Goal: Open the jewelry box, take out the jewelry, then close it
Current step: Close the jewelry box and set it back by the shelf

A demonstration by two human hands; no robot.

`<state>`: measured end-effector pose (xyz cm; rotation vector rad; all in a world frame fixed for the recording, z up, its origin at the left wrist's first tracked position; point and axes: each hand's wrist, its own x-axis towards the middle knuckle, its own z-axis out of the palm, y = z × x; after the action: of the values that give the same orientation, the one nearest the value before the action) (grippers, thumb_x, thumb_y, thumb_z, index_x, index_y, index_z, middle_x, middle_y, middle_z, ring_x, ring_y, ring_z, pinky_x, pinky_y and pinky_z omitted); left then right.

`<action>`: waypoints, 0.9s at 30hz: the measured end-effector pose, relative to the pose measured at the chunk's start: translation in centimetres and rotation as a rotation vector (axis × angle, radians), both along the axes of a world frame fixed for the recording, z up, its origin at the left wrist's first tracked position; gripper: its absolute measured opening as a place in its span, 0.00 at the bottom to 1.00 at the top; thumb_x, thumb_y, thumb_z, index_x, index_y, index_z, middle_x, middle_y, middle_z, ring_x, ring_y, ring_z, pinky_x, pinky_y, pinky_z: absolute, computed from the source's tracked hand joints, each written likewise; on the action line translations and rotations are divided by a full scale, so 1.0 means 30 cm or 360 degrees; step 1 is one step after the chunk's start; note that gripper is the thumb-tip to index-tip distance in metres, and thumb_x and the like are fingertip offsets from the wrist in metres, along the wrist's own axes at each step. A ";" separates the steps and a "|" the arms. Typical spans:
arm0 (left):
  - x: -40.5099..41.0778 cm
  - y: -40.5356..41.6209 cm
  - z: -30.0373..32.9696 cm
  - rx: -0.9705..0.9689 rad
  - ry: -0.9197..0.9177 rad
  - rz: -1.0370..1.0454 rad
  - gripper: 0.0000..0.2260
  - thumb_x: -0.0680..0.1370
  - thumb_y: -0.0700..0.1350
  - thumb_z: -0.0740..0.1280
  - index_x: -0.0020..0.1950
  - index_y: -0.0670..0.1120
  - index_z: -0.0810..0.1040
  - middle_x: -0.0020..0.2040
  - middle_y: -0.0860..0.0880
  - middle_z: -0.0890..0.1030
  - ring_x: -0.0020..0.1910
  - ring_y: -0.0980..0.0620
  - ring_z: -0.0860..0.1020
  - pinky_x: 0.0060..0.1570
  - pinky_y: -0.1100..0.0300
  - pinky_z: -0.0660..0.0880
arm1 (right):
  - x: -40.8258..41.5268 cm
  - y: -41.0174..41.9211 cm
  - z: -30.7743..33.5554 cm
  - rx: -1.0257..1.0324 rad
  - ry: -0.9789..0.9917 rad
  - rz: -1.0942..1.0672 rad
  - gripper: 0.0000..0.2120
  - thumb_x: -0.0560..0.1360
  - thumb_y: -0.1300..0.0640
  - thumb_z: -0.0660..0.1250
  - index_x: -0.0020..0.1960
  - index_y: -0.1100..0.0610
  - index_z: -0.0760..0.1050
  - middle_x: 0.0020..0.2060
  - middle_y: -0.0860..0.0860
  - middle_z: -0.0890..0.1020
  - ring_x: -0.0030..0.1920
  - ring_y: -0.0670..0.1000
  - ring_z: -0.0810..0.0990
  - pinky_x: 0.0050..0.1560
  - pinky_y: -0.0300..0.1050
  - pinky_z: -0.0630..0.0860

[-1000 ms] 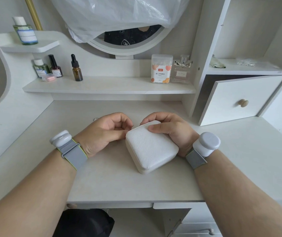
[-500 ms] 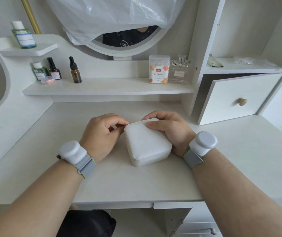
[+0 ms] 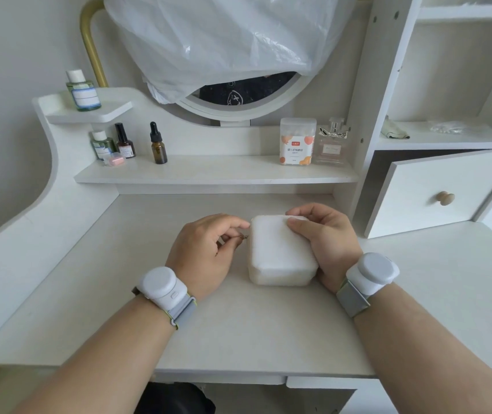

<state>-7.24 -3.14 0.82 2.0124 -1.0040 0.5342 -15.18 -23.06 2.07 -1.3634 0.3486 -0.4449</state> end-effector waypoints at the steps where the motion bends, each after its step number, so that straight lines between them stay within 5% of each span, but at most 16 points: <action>1: -0.005 -0.003 -0.002 0.0002 0.0012 -0.0003 0.12 0.74 0.38 0.73 0.53 0.51 0.84 0.39 0.57 0.83 0.37 0.57 0.81 0.41 0.57 0.79 | 0.006 0.001 -0.004 0.0003 0.0003 -0.0067 0.02 0.68 0.60 0.74 0.41 0.55 0.83 0.38 0.54 0.84 0.39 0.55 0.80 0.42 0.51 0.77; 10: -0.026 -0.012 0.003 -0.0015 0.0154 -0.0076 0.13 0.74 0.35 0.73 0.53 0.50 0.83 0.36 0.56 0.82 0.31 0.65 0.76 0.36 0.70 0.70 | 0.030 -0.018 -0.024 -0.0024 0.0022 -0.0376 0.05 0.67 0.55 0.73 0.43 0.53 0.83 0.38 0.52 0.84 0.40 0.54 0.81 0.44 0.52 0.79; 17: -0.011 -0.014 -0.004 0.0019 0.0161 -0.0012 0.11 0.73 0.39 0.74 0.52 0.52 0.83 0.36 0.57 0.83 0.37 0.59 0.79 0.39 0.62 0.75 | 0.033 -0.007 -0.033 -0.0337 0.0126 -0.0324 0.05 0.71 0.51 0.69 0.44 0.49 0.82 0.39 0.50 0.85 0.41 0.54 0.81 0.48 0.58 0.82; 23: 0.013 -0.008 -0.001 -0.0148 0.0252 0.0132 0.09 0.73 0.36 0.74 0.48 0.49 0.85 0.39 0.56 0.85 0.41 0.57 0.80 0.40 0.71 0.72 | 0.028 -0.003 -0.021 -0.0521 0.0207 -0.0061 0.11 0.69 0.43 0.66 0.47 0.44 0.84 0.43 0.46 0.87 0.49 0.54 0.85 0.55 0.56 0.82; 27: 0.023 -0.006 -0.007 -0.0259 0.0423 0.0121 0.11 0.73 0.34 0.74 0.47 0.50 0.84 0.39 0.56 0.85 0.38 0.57 0.80 0.42 0.61 0.77 | 0.016 0.005 -0.006 -0.0534 0.0187 0.0150 0.15 0.69 0.43 0.66 0.51 0.45 0.85 0.46 0.46 0.88 0.50 0.52 0.85 0.56 0.53 0.81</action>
<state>-6.55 -3.31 0.62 1.9209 -0.7032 0.3639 -14.70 -22.92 1.90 -1.7302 0.3135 -0.3558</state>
